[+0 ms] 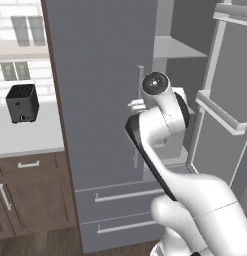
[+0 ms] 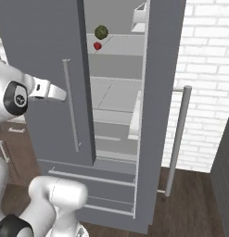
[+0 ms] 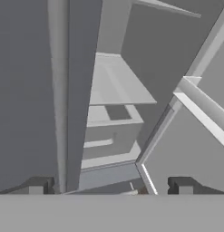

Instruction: Take the strawberry from the fridge and place it on top of the pancake, located on the dining counter.

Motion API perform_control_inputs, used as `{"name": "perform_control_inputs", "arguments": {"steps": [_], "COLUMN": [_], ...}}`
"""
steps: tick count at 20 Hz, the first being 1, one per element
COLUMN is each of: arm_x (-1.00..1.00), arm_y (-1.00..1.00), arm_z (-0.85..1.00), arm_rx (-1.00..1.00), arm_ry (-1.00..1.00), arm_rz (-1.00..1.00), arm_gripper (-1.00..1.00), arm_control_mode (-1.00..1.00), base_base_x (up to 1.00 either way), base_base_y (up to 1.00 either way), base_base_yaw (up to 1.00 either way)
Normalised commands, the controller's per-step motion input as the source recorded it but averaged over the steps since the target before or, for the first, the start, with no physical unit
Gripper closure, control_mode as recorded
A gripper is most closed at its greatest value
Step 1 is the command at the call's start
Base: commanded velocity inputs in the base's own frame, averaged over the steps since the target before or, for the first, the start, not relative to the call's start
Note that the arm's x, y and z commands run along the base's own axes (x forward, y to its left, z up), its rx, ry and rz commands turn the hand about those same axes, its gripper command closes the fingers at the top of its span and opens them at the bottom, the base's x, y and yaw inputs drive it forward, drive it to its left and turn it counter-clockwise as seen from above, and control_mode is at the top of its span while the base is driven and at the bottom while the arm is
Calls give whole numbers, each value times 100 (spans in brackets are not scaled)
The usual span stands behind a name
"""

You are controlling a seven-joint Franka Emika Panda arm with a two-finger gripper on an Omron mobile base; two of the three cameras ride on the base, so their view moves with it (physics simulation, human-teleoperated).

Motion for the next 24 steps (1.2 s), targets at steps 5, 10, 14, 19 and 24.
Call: {"name": "perform_control_inputs", "arguments": {"steps": [5, 10, 14, 19, 24], "arm_x": [16, 33, 53, 34, 33], "arm_y": [14, 2, 16, 11, 3], "arm_z": [-7, -8, 0, 0, 0], "arm_rx": [0, 14, 16, 2, 0], "arm_ry": [-30, -8, 7, 1, 0], "arm_rz": [15, 14, 8, 2, 0], "arm_gripper": [-100, -100, -100, -100, -100], "arm_control_mode": [-100, -100, -100, -100, -100], "base_base_x": [0, 0, 0, 0, 0], "base_base_y": [0, 0, 0, 0, 0], "base_base_yaw": [0, 0, 0, 0, 0]}}
